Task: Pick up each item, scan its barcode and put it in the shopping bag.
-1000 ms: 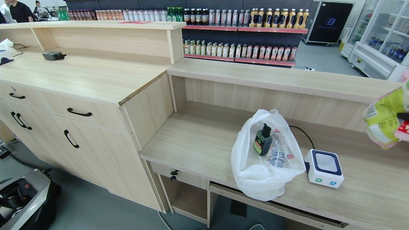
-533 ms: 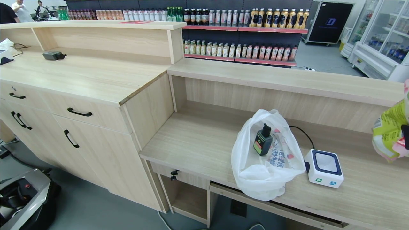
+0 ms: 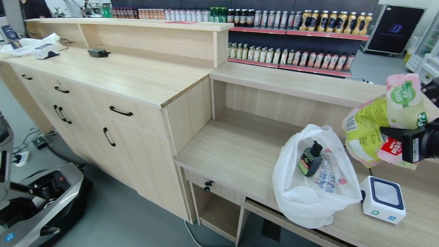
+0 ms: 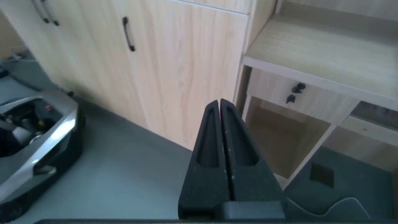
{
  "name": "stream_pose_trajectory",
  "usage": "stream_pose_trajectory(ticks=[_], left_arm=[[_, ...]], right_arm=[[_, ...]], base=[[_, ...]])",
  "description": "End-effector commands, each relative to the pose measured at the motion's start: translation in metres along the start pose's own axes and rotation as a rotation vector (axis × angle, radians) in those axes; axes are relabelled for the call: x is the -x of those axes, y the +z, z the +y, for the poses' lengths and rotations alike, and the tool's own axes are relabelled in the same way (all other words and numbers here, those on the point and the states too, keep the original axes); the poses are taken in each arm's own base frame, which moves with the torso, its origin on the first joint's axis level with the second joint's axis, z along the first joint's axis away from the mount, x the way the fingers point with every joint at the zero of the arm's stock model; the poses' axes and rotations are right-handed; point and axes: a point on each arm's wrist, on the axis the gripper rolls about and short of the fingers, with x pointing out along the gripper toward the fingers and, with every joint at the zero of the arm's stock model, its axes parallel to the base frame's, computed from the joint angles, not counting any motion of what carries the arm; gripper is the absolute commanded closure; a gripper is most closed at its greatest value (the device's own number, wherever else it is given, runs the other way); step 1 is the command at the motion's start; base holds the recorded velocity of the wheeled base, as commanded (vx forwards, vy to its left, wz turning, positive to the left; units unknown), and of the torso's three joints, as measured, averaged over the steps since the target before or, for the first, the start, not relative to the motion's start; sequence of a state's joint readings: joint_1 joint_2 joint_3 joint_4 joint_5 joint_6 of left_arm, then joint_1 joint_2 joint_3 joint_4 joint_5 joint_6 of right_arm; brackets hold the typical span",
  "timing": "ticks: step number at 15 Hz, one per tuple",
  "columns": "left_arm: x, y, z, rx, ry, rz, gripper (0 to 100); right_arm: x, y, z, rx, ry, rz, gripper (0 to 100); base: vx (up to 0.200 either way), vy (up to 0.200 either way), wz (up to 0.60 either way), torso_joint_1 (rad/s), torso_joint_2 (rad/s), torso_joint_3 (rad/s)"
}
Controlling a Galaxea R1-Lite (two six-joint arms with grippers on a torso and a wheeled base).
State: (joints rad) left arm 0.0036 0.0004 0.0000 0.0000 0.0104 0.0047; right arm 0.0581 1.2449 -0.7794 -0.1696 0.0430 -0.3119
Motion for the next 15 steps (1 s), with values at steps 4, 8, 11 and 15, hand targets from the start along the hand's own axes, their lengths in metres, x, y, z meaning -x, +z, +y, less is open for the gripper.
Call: stream_pose_trajectory(ticks=[4, 8, 11, 15], left_arm=[[0.0, 0.0, 0.0, 0.0, 0.001, 0.0, 100], [0.0, 0.0, 0.0, 0.0, 0.001, 0.0, 100], [0.0, 0.0, 0.0, 0.0, 0.001, 0.0, 100], [0.0, 0.0, 0.0, 0.0, 0.001, 0.0, 100]], right_arm=[[-0.055, -0.035, 0.003, -0.016, 0.097, 0.199, 100], [-0.075, -0.056, -0.002, -0.035, 0.098, 0.307, 100], [-0.085, -0.064, 0.0, -0.038, 0.111, 0.34, 100], [-0.108, -0.075, 0.003, -0.044, 0.157, 0.297, 100]], base=[[0.0, 0.0, 0.0, 0.0, 0.0, 0.0], [0.0, 0.0, 0.0, 0.0, 0.0, 0.0], [0.0, 0.0, 0.0, 0.0, 0.0, 0.0], [0.0, 0.0, 0.0, 0.0, 0.0, 0.0]])
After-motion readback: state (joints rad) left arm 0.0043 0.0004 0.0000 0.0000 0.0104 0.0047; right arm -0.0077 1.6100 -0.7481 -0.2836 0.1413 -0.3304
